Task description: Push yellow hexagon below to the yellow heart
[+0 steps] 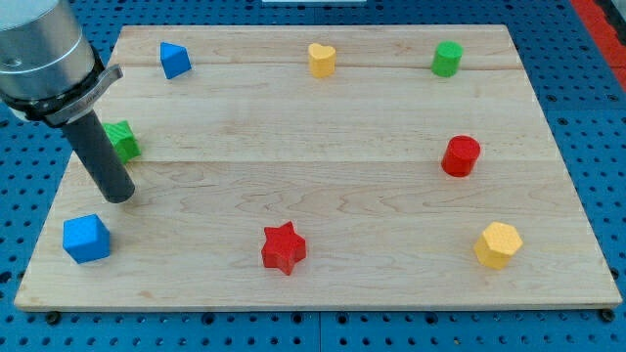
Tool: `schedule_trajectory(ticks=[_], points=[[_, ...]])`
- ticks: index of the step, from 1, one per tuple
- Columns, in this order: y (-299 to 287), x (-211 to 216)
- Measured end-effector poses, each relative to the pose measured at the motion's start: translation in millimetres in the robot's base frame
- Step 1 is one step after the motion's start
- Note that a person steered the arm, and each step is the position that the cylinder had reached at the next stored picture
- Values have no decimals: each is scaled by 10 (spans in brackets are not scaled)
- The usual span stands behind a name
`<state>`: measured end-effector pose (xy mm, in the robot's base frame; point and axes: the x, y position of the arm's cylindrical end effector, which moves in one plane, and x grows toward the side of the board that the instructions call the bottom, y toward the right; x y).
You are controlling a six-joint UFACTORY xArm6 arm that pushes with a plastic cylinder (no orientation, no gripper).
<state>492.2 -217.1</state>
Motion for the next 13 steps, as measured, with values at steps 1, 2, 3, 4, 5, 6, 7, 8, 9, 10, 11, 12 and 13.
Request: schedule_trajectory(ticks=[1,2,3,4,5,6,7,8,9,10,11,12,13], points=[[0,0],[45,47],[161,47],[161,47],[158,95],[158,149],[306,136],[658,39],[1221,-406],[2400,-656],[3196,-347],[3633,43],[4348,210]])
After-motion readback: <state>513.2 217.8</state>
